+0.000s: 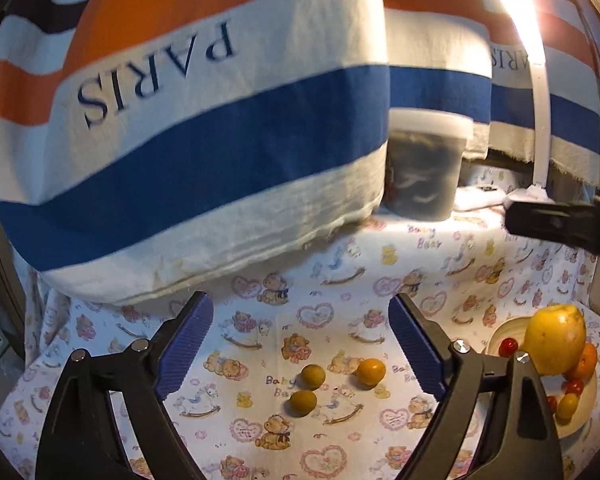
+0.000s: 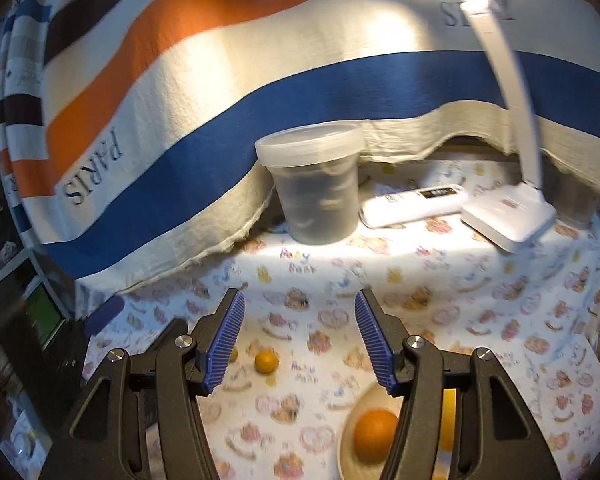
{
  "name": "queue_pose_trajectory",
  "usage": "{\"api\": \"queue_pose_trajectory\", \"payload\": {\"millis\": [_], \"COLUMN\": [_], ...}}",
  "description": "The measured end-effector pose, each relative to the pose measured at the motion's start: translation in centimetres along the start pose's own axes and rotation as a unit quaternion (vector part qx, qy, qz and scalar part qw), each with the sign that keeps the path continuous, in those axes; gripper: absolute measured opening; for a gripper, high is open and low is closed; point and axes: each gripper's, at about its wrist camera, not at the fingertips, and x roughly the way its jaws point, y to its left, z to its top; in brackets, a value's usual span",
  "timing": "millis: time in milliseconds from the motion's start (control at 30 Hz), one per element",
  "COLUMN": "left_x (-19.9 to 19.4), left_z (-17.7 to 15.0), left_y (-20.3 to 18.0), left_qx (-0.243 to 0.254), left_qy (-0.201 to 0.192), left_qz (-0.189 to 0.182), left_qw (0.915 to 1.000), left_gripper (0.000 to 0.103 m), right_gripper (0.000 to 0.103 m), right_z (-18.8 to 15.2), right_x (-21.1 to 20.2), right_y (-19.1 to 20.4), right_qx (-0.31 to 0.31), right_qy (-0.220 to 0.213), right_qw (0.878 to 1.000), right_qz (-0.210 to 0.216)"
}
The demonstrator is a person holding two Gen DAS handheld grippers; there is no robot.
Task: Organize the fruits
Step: 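Move both grippers toward the small brown and orange fruits, then close the left gripper on a small brown fruit while the right closes on a small orange fruit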
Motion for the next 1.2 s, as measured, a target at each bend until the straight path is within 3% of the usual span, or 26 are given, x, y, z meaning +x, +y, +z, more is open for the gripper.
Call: {"api": "queue_pose_trajectory", "payload": {"millis": [200, 300, 367, 433, 500, 567, 700, 933, 1067, 1133, 1167, 1200], "left_x": [1.4, 2.3, 3.1, 4.6, 6.0, 6.7, 6.7, 7.9, 8.1, 8.0, 8.0, 7.9], "left_z": [-1.6, -1.9, -2.3, -2.6, -3.2, -3.6, -3.8, -5.0, -5.3, -5.5, -5.5, -5.6], "left_y": [1.8, 2.7, 2.9, 3.3, 4.1, 4.5, 4.1, 3.5, 3.3, 3.2, 3.1, 2.9], "left_qx": [-0.013, -0.035, -0.035, -0.051, -0.086, -0.104, -0.100, -0.098, -0.092, -0.095, -0.095, -0.096], "left_qy": [0.012, 0.039, 0.063, 0.112, 0.154, 0.176, 0.187, 0.242, 0.246, 0.249, 0.246, 0.244], "left_qz": [-0.002, -0.026, -0.022, -0.030, -0.062, -0.080, -0.086, -0.088, -0.085, -0.091, -0.098, -0.104], "left_qw": [0.9998, 0.9983, 0.9971, 0.9919, 0.9824, 0.9757, 0.9735, 0.9613, 0.9612, 0.9596, 0.9596, 0.9593], "left_gripper": [0.088, 0.088, 0.088, 0.073, 0.055, 0.049, 0.048, 0.043, 0.042, 0.032, 0.022, 0.021], "right_gripper": [0.060, 0.060, 0.060, 0.060, 0.060, 0.060, 0.060, 0.060, 0.060, 0.059, 0.058, 0.056], "right_z": [-0.7, -1.6, -2.5, -3.3, -4.1, -4.7, -5.7, -6.1, -6.1, -6.3, -6.4, -6.4], "right_x": [4.2, 5.2, 6.1, 7.3, 8.5, 9.3, 10.4, 11.2, 11.2, 11.3, 11.5, 11.6], "right_y": [0.6, 1.1, 1.1, 1.0, 1.1, 1.5, 1.5, 0.8, 1.3, 1.6, 1.9, 2.1], "right_qx": [0.036, 0.037, 0.035, 0.027, 0.015, -0.007, -0.006, 0.001, -0.007, -0.016, -0.019, -0.021], "right_qy": [0.022, 0.016, 0.022, 0.037, 0.059, 0.074, 0.093, 0.103, 0.105, 0.106, 0.107, 0.109], "right_qw": [0.999, 0.999, 0.999, 0.999, 0.998, 0.997, 0.996, 0.995, 0.994, 0.994, 0.994, 0.994], "right_qz": [0.004, -0.001, -0.001, -0.012, -0.007, -0.016, -0.004, 0.007, 0.002, 0.002, 0.004, 0.008]}}
